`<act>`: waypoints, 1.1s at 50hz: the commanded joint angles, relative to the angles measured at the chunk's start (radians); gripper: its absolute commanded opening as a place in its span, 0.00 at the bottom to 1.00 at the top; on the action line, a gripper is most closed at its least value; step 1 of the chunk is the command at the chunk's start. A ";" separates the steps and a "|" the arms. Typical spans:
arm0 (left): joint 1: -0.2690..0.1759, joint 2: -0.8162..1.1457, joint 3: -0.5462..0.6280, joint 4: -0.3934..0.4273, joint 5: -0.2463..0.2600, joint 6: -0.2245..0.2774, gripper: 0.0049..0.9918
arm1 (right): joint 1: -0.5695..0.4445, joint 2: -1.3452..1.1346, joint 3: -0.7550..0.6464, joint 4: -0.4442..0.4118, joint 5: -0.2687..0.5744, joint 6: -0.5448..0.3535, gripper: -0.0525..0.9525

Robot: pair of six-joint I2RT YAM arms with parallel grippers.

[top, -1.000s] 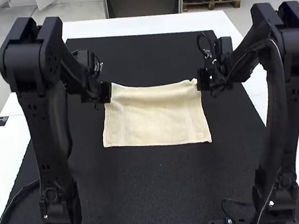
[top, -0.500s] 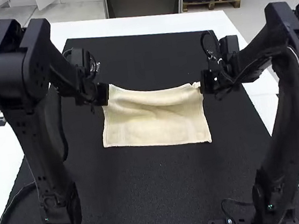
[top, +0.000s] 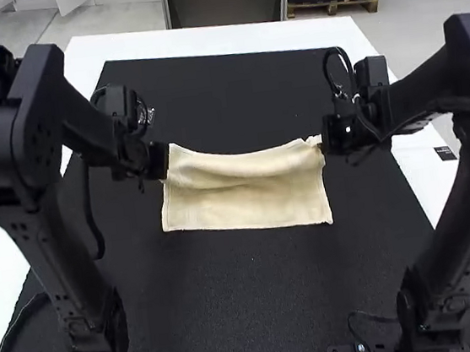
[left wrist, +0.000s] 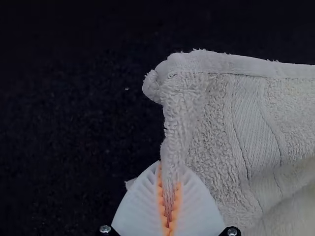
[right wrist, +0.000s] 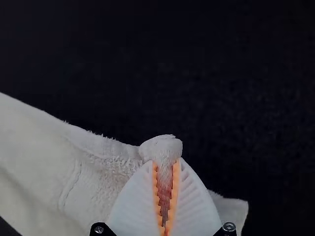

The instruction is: Fold the towel.

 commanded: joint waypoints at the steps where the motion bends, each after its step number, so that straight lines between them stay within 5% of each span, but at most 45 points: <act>1: 0.008 -0.046 -0.018 0.002 0.004 0.008 0.02 | -0.014 -0.052 -0.026 -0.010 -0.020 0.010 0.03; 33: 0.010 -0.186 -0.147 -0.078 0.002 0.014 0.02 | -0.014 -0.206 -0.184 -0.083 -0.034 0.033 0.03; 55: 0.008 -0.212 -0.233 -0.004 -0.004 0.014 0.03 | -0.014 -0.232 -0.262 -0.046 -0.021 0.051 0.03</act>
